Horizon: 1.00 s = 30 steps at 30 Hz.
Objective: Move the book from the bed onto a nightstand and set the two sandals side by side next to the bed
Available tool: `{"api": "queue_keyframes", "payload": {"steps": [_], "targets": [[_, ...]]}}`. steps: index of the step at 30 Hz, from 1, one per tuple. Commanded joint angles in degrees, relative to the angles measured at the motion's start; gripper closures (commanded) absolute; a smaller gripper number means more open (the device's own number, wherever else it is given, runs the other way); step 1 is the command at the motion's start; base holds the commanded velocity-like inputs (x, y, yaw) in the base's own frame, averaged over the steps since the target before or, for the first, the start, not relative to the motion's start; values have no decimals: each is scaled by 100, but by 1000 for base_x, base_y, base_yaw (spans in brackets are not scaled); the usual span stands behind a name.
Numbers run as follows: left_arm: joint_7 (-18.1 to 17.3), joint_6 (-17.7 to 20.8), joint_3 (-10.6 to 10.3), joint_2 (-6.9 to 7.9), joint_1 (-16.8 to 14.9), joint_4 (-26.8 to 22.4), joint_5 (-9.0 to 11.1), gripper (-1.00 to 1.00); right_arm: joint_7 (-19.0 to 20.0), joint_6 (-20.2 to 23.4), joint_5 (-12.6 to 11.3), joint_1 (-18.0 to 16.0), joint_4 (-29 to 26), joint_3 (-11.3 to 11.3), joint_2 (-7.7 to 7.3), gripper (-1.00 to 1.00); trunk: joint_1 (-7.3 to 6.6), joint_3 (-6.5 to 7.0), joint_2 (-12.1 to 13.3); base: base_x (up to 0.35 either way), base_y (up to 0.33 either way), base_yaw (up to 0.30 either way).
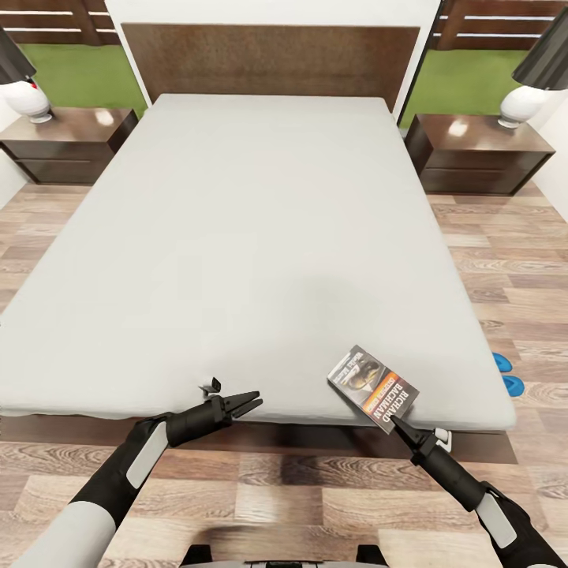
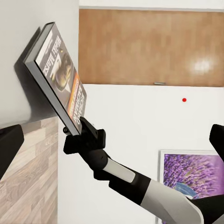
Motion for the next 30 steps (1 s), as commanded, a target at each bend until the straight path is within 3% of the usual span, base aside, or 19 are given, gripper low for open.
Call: {"api": "queue_keyframes", "payload": {"steps": [1,30], "targets": [[3,48,-20,6,-3,1,46,-100,7,58,-17,-2,3,-6,0,100,-23,16,40,0,0,0],[3,48,-23,-20,-3,1,40,-100,42,75,-20,-2,-6,-15,-23,100,-660,537,1203,0,0,0]]}}
